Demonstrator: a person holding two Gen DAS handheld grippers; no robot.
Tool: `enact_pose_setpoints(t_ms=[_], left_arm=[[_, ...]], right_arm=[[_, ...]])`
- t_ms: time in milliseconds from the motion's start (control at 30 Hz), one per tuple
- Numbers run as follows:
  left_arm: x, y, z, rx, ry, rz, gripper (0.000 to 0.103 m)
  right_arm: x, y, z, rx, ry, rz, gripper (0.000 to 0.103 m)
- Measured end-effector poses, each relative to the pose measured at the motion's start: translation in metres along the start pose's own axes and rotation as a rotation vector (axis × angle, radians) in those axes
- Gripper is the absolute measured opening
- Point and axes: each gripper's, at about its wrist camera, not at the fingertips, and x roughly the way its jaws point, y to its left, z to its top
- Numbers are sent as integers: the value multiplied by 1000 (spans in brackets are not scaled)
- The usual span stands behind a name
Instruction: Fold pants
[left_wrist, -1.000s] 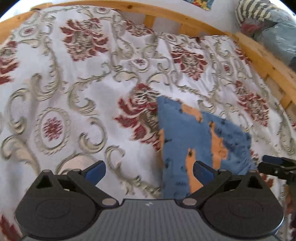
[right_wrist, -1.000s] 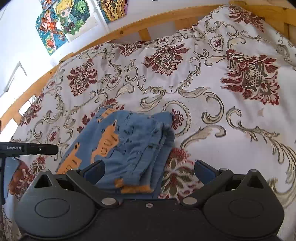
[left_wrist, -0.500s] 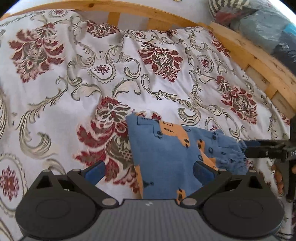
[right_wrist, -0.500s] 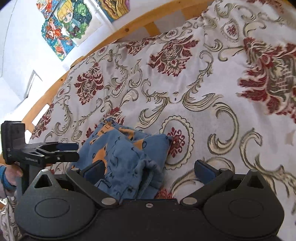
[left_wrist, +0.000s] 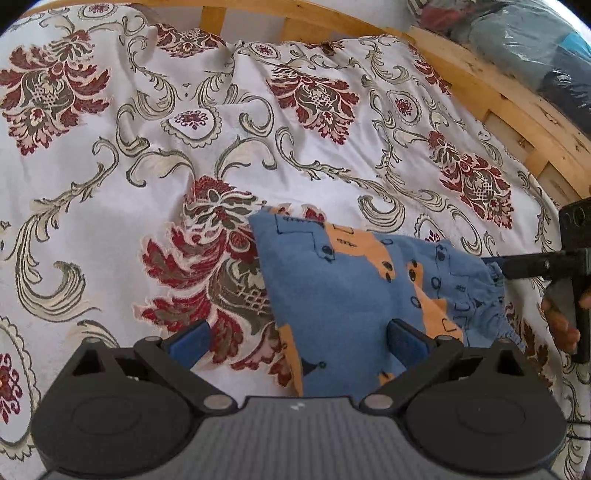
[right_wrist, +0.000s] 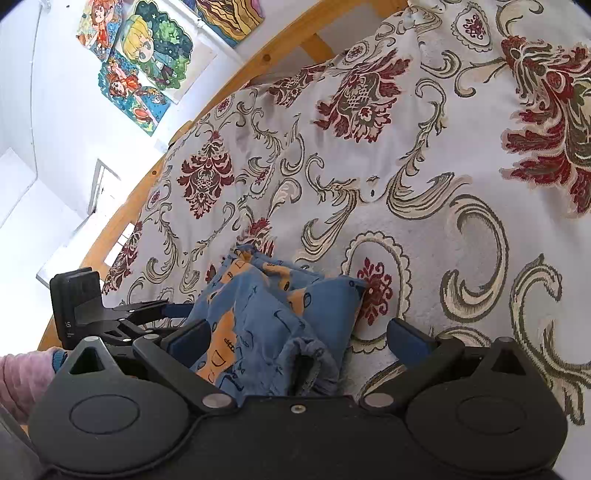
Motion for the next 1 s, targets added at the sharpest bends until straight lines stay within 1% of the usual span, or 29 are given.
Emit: enact_pose_setpoints(t_ms=[67,133,200,267,400,500,667,800,867,1000], left_arm=[[-2,3,-1,-10,-5,-12,102],[-4,9,-3,-34,-5,-35,99],[-6,13,-4,-65,5,-62,95],[-7,15,-3,-72,7,-73,93],[-8,14,-1,-76,2,-89,93],[-5,13,-1,-82,8,-102,93],[-4,14,-3,-111,15,-132,95],[-4,12,-4,-100,26,-143,95],[-3,11,-3,-96,34,-142,95],[-1,11,-2,-92,46,-138,99]], right_arm=[[1,1,-1,-4,3,1,101],[3,3,-2,-10,12,7,101],[6,6,-3,-19,20,13,98],[8,7,-4,-22,27,22,95],[12,7,-9,-23,27,19,94],[12,8,-13,-5,-4,24,95],[10,8,-18,29,-33,70,95],[6,1,-15,96,-43,135,95],[7,-5,-12,126,-29,142,94],[12,-4,-11,103,9,84,82]])
